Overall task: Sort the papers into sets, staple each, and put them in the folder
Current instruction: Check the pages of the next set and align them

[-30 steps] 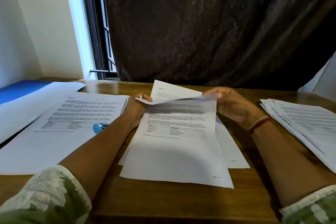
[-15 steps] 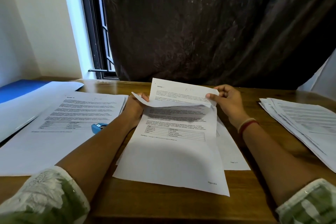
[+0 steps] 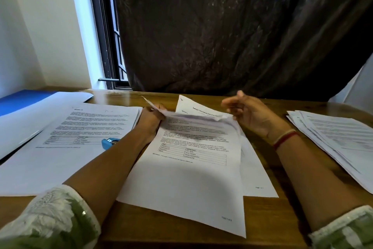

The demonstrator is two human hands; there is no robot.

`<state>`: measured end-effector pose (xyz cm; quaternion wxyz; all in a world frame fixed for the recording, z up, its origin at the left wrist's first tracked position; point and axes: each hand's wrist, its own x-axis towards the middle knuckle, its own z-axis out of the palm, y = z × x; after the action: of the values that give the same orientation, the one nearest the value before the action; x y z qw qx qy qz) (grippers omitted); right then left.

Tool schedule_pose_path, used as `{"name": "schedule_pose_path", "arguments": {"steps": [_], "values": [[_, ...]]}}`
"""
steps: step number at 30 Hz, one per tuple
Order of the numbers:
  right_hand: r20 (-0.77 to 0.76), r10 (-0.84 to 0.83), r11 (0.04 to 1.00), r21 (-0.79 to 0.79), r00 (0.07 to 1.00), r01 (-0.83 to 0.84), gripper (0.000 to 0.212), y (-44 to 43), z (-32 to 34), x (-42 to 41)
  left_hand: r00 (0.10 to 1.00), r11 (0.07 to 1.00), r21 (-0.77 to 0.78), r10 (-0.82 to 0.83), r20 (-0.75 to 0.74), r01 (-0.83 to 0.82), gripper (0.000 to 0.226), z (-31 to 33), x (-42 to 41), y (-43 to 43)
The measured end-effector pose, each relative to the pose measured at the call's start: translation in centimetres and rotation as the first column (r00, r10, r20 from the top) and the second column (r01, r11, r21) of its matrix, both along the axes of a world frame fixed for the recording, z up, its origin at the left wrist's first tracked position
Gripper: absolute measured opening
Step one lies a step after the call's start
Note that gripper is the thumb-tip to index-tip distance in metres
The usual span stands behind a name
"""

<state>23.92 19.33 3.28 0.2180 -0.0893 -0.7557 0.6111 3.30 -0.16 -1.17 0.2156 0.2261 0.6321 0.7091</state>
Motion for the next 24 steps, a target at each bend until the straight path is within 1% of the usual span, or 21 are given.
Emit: {"name": "schedule_pose_path", "arguments": {"steps": [1, 2, 3, 4, 5, 6, 8, 10, 11, 14, 15, 17, 18, 19, 21, 22, 24], "values": [[0.037, -0.174, 0.985, 0.028, 0.984, 0.173, 0.057, 0.6, -0.6, -0.3, 0.999, 1.000, 0.020, -0.019, -0.028, 0.020, 0.029, -0.1, 0.1, -0.1], [0.099, -0.349, 0.933, 0.125, 0.932, 0.336, 0.049, 1.4, -1.3, -0.7, 0.998, 0.998, 0.044, -0.048, -0.049, 0.050, 0.036, -0.1, 0.2, -0.2], [0.180, -0.510, 0.850, 0.257, 0.841, 0.460, 0.042, 2.3, -2.2, -0.9, 0.995, 0.994, 0.075, -0.079, -0.059, 0.084, 0.036, 0.1, 0.4, -0.3], [0.249, -0.621, 0.771, 0.365, 0.743, 0.522, 0.042, 3.1, -2.9, -0.9, 0.990, 0.986, 0.105, -0.119, -0.071, 0.126, 0.030, 0.1, 0.5, -0.2], [0.299, -0.669, 0.732, 0.422, 0.680, 0.535, 0.050, 3.6, -3.5, -0.8, 0.988, 0.983, 0.115, -0.135, -0.078, 0.143, 0.027, 0.1, 0.6, -0.1], [0.335, -0.674, 0.730, 0.439, 0.658, 0.524, 0.060, 4.0, -4.0, -0.7, 0.986, 0.982, 0.113, -0.145, -0.083, 0.154, 0.027, 0.2, 0.7, 0.0], [0.372, -0.644, 0.754, 0.456, 0.668, 0.473, 0.080, 4.2, -4.4, -0.7, 0.985, 0.981, 0.114, -0.148, -0.085, 0.157, 0.031, 0.0, 0.5, 0.2], [0.402, -0.627, 0.753, 0.532, 0.668, 0.386, 0.090, 4.0, -4.6, -1.0, 0.983, 0.974, 0.142, -0.164, -0.087, 0.176, 0.032, -0.2, 0.3, 0.1], [0.410, -0.629, 0.739, 0.579, 0.660, 0.344, 0.088, 3.8, -4.7, -1.1, 0.981, 0.973, 0.145, -0.170, -0.094, 0.182, 0.032, -0.1, 0.4, -0.1], [0.391, -0.632, 0.710, 0.638, 0.669, 0.298, 0.083, 3.3, -4.6, -1.6, 0.983, 0.977, 0.132, -0.152, -0.102, 0.165, 0.049, -0.3, 0.2, 0.1], [0.378, -0.630, 0.707, 0.640, 0.679, 0.300, 0.082, 3.0, -4.4, -1.7, 0.987, 0.981, 0.129, -0.133, -0.093, 0.144, 0.047, -0.2, 0.3, 0.1], [0.352, -0.626, 0.700, 0.647, 0.696, 0.302, 0.079, 2.6, -4.3, -1.9, 0.991, 0.989, 0.104, -0.098, -0.094, 0.108, 0.031, 0.0, 0.7, 0.2], [0.341, -0.621, 0.697, 0.652, 0.706, 0.298, 0.078, 2.4, -4.2, -2.0, 0.991, 0.990, 0.087, -0.099, -0.093, 0.107, 0.026, 0.0, 0.8, 0.2], [0.334, -0.614, 0.695, 0.659, 0.715, 0.289, 0.076, 2.3, -4.3, -2.1, 0.989, 0.990, 0.071, -0.116, -0.095, 0.123, 0.029, 0.1, 1.0, 0.1], [0.320, -0.612, 0.681, 0.678, 0.723, 0.276, 0.073, 2.2, -4.5, -2.1, 0.981, 0.986, 0.021, -0.160, -0.111, 0.163, 0.045, 0.3, 1.3, 0.1], [0.309, -0.613, 0.677, 0.680, 0.728, 0.281, 0.072, 2.2, -4.6, -2.2, 0.978, 0.985, -0.023, -0.172, -0.120, 0.170, 0.050, 0.4, 1.5, 0.1], [0.271, -0.618, 0.671, 0.671, 0.738, 0.316, 0.070, 1.9, -5.0, -2.2, 0.980, 0.984, -0.103, -0.158, -0.123, 0.145, 0.051, 0.5, 1.7, 0.2]]}}
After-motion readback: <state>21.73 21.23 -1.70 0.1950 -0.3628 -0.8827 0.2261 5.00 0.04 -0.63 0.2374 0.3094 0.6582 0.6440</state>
